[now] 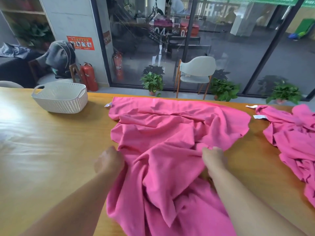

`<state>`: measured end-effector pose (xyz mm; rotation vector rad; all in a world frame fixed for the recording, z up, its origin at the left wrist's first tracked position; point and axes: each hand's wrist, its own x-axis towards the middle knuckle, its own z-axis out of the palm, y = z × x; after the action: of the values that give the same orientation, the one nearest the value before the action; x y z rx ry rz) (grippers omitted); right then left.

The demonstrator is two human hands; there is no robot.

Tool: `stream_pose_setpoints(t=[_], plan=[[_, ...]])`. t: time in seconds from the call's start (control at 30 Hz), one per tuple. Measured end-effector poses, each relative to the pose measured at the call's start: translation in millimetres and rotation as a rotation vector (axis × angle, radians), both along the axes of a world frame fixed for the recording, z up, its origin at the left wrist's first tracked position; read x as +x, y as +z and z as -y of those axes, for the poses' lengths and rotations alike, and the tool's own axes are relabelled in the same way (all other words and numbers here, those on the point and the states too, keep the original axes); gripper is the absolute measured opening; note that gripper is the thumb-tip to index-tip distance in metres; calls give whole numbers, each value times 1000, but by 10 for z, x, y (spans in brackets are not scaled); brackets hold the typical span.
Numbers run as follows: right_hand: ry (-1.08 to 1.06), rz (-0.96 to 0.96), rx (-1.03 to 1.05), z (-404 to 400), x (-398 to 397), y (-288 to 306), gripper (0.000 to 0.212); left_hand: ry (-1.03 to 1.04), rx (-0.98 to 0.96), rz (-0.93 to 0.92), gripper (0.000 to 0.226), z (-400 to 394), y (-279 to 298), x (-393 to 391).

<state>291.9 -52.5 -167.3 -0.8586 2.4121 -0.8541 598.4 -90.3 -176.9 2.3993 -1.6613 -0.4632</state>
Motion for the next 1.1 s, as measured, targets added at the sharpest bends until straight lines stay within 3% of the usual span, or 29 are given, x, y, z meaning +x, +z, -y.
stream_pose_setpoints(t=[0.17,0.27,0.33,0.4,0.47,0.53,0.6,0.67,0.7,0.8,0.93,1.03,1.1], plan=[[-82,-366,235,-205,-692,196,31,22,60,338,22,35,113,541],[39,-518,240,-126,-611,148,45,47,5,263,34,99,123,400],[220,-644,57,-30,-404,158,40,143,49,81,51,173,109,345],[468,-672,-192,-3,-80,168,24,143,122,-19,46,203,56,304],[782,-443,-306,-98,282,207,39,86,93,-17,29,197,30,249],[1067,-310,-198,-222,562,223,54,51,-4,-25,24,177,82,155],[1255,-514,18,-260,632,119,54,60,-115,-88,22,207,161,90],[1179,-589,169,-198,541,30,33,77,-237,-124,29,221,267,65],[1070,-536,178,-157,461,2,26,73,-263,-124,37,233,296,70],[764,-469,187,-20,262,-9,23,-1,-212,-91,61,178,356,-11],[667,-521,35,-2,369,17,24,-645,-273,-195,15,-213,350,-483],[734,-483,-71,-67,486,86,17,-902,68,-300,23,-644,425,-813],[757,-398,-23,-100,461,116,16,-995,326,-286,45,-835,471,-908]])
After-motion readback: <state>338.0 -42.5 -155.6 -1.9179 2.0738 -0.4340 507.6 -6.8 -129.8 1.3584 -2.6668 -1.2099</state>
